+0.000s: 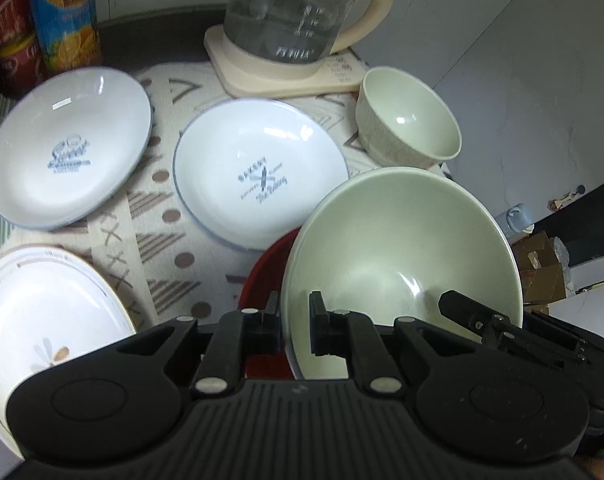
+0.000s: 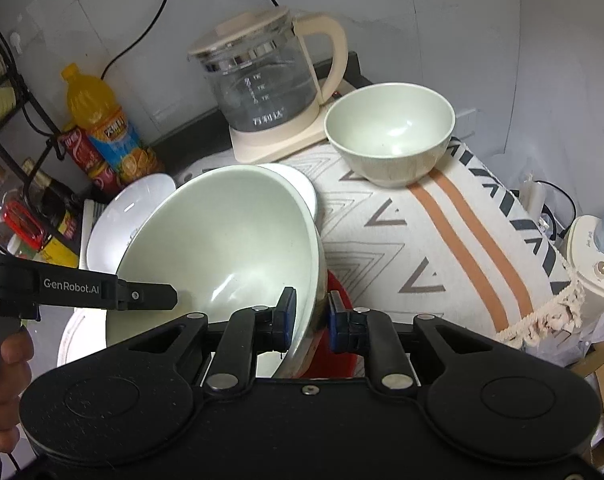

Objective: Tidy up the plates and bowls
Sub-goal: 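Lift the green bowl with the right gripper over the red bowl, then lower the green bowl into the red bowl and open the right gripper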

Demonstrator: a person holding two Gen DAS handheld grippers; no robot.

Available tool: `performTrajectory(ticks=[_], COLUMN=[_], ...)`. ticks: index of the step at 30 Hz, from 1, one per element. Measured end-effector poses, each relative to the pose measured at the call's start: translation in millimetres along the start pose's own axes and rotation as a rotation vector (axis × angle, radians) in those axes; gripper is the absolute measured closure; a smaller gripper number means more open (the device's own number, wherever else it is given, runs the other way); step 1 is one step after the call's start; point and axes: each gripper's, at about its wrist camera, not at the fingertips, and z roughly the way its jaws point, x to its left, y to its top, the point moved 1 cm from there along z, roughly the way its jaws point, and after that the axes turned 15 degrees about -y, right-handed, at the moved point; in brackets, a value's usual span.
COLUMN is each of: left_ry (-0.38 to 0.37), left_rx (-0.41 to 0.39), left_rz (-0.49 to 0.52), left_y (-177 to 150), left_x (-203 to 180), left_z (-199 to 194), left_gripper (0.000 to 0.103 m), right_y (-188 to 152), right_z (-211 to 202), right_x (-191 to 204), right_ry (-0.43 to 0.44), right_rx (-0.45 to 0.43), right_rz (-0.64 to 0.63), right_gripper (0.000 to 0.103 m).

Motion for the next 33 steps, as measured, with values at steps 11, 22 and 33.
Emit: performTrajectory(ticks=[11, 22, 33], left_ry=[0.013, 0.050, 0.107], left_rx=[0.040, 0.080, 0.066], left_rz=[-0.046, -0.040, 0.007], left_y=[-5, 1, 8], left_x=[10, 4, -16], left_z=[15, 19, 6], left_gripper=[0.093, 0.077, 0.035], right_y=[-14, -16, -10], right_z=[17, 25, 20], right_x=[3, -1, -1], right_ry=[-0.011, 0.016, 0.089], right_rx=[0.069, 0.094, 0.113], right_rz=[-0.042, -0.045, -0.051], right_gripper=[0.077, 0.076, 0.049])
